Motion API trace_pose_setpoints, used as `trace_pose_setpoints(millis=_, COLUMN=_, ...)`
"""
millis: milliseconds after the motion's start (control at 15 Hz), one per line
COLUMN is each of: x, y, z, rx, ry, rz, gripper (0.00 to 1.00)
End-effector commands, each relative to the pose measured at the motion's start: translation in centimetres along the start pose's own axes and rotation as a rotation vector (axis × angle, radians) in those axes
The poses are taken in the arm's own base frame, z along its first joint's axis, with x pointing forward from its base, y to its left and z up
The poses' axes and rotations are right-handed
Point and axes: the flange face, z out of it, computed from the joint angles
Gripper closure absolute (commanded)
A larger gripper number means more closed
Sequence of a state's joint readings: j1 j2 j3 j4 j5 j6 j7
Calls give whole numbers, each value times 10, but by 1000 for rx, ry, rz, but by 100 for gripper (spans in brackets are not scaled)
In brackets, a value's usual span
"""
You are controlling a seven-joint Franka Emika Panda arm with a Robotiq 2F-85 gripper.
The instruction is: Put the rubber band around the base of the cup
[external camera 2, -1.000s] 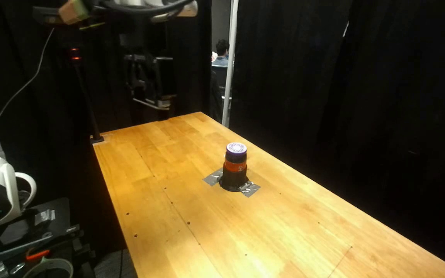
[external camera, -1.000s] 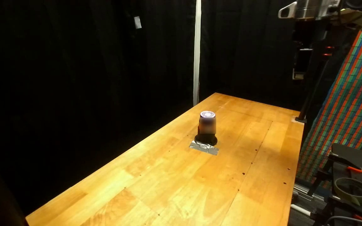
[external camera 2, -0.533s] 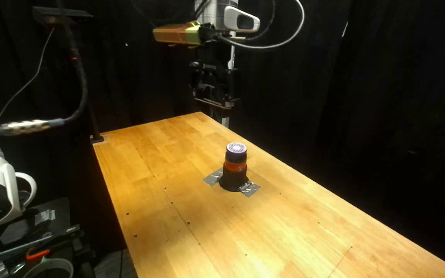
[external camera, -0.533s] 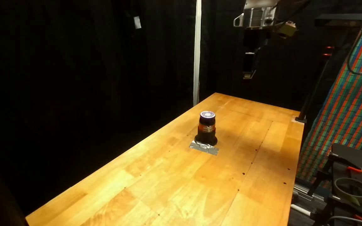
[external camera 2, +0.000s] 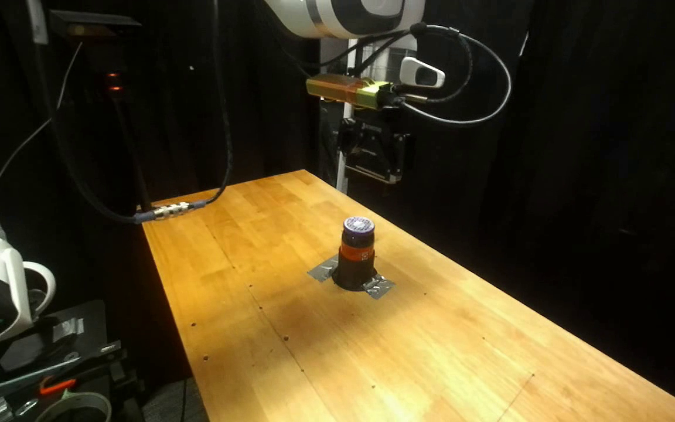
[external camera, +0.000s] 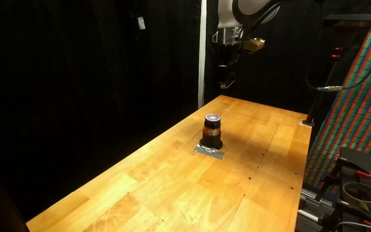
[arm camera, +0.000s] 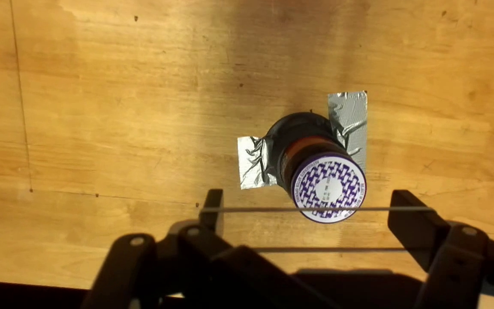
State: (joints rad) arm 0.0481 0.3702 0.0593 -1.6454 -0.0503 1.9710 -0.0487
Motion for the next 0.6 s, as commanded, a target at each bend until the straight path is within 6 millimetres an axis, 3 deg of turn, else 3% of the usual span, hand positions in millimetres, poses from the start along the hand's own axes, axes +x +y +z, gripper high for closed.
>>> trace_pose_setpoints(millis=0, x=37, y=7, z=9, rx=53, ry=-6, rz=-23, gripper=0)
trace_pose_setpoints(millis=533, x=77, y=-1, z=62, rx=130, ry=-97, rz=-53, gripper=0)
